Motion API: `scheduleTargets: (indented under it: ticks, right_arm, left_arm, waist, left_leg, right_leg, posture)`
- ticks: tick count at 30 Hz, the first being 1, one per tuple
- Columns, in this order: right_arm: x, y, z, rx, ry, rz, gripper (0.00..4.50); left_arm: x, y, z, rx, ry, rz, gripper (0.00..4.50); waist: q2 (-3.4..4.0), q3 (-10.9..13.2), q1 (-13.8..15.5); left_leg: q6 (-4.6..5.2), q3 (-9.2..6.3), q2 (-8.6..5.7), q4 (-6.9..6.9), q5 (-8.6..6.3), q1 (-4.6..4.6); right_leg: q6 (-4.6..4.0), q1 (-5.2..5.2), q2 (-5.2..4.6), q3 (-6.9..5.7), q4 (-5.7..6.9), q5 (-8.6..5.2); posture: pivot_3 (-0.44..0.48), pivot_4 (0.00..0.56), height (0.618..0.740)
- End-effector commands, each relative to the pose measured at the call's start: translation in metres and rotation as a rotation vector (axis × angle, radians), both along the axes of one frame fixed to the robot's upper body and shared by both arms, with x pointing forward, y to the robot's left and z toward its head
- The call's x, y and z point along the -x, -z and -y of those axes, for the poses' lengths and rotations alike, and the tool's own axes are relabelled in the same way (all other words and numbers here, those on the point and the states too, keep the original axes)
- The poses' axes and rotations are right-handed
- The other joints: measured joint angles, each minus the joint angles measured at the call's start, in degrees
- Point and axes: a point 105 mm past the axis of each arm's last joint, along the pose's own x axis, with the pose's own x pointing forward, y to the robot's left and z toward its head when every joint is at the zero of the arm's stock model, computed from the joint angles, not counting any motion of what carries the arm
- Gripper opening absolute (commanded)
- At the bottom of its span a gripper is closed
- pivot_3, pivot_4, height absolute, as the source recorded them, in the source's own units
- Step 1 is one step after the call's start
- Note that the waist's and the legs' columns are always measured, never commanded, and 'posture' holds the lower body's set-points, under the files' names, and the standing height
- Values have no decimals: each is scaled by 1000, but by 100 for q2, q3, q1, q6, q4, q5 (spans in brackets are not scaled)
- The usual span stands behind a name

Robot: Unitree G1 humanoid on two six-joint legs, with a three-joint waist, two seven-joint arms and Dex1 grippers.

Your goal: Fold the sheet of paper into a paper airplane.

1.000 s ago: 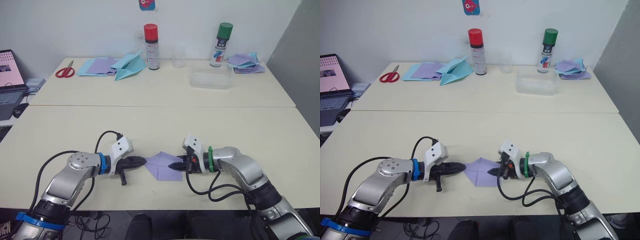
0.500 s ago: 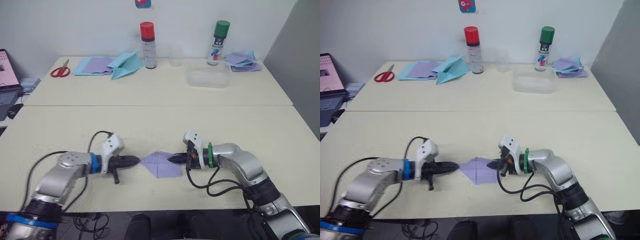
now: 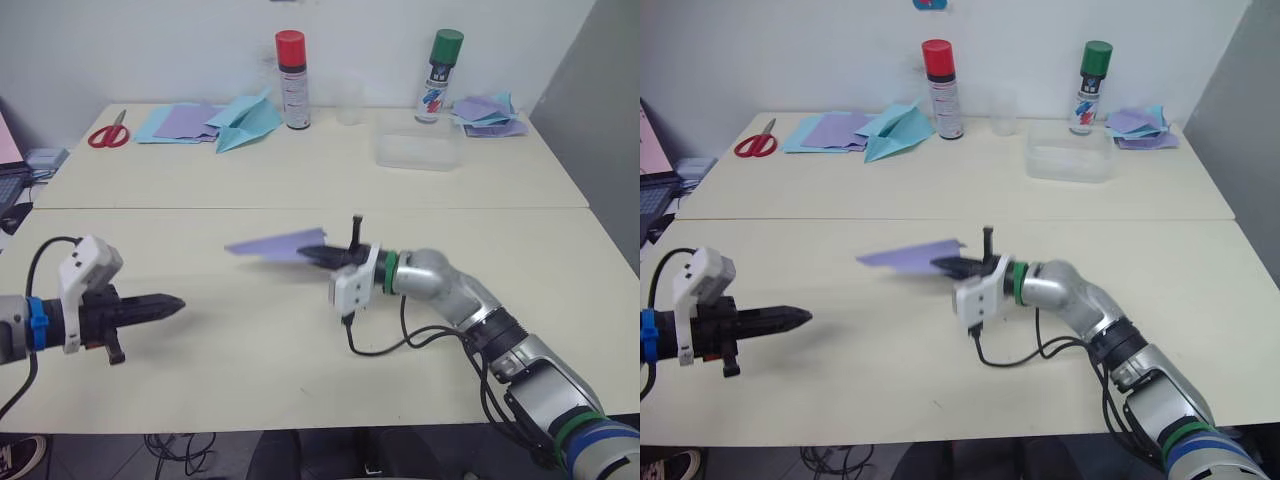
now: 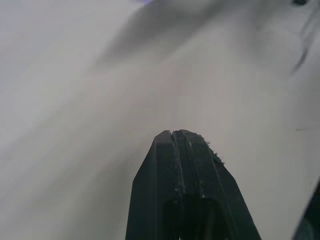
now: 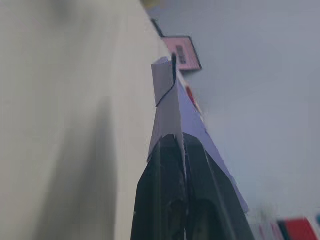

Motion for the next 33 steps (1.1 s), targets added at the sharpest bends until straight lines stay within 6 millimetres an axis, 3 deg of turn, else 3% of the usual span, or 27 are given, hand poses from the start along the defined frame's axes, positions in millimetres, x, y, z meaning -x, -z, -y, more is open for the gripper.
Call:
scheduleTargets:
  ticks: [1,5,7,14,19,22,25,28,33]
  right_arm:
    - [12,28,4,38,-43,5,12]
    - [14,52,18,54,10,-186,12]
    - [18,55,20,29,37,-344,391]
    - [44,34,30,-22,-8,-843,2686]
    - [39,1,49,-32,-32,-872,2686]
    - [15,-24,47,-124,15,-833,2048]
    - [-8,-35,35,-206,70,-843,958]
    - [-24,-27,21,-229,114,-911,15]
    - [-21,3,9,-127,120,-1012,15]
  left_arm:
    - [4,-6,6,-5,-5,45,0]
    - [8,2,19,6,17,30,0]
    - [9,5,24,12,29,22,0]
    - [1,10,33,28,57,17,0]
    - [-7,9,36,30,74,24,0]
    - [-9,11,39,35,81,29,0]
    - [-11,13,41,35,85,30,0]
    - [-16,16,43,32,83,39,0]
    - [-24,20,48,34,66,74,0]
  waist:
    - [-1,0,44]
    - [-6,-4,70]
    - [-14,-9,72]
    - [-2,-1,77]
    - [6,4,78]
    - [7,4,49]
    - [7,5,29]
    - [7,4,51]
    - [7,4,86]
  left_leg:
    - [0,-1,0,2,0,1]
    - [-6,-1,-2,4,4,27]
    - [-6,-8,-2,4,3,71]
    - [-5,-26,4,8,4,90]
    - [-5,-26,-3,13,4,89]
    - [-4,-27,1,13,4,90]
    - [-4,-28,4,12,4,90]
    - [-4,-33,4,10,4,89]
    - [-5,-29,-2,15,4,66]
  right_leg:
    - [0,1,0,0,2,0]
    - [0,29,-1,2,1,0]
    - [-3,80,-5,-3,-6,-2]
    - [-3,94,-8,-15,17,0]
    - [-3,89,-6,-19,27,-1]
    - [-3,86,4,-19,30,-1]
    - [-5,79,12,-16,40,-2]
    - [-11,78,13,-20,43,-6]
    - [-11,73,0,-20,32,-6]
  posture:
    - [0,150,740]
    - [0,150,740]
    - [0,150,740]
    - [0,150,740]
    - [0,150,740]
    - [0,150,740]
    - [0,150,740]
    - [0,150,740]
    - [0,150,740]
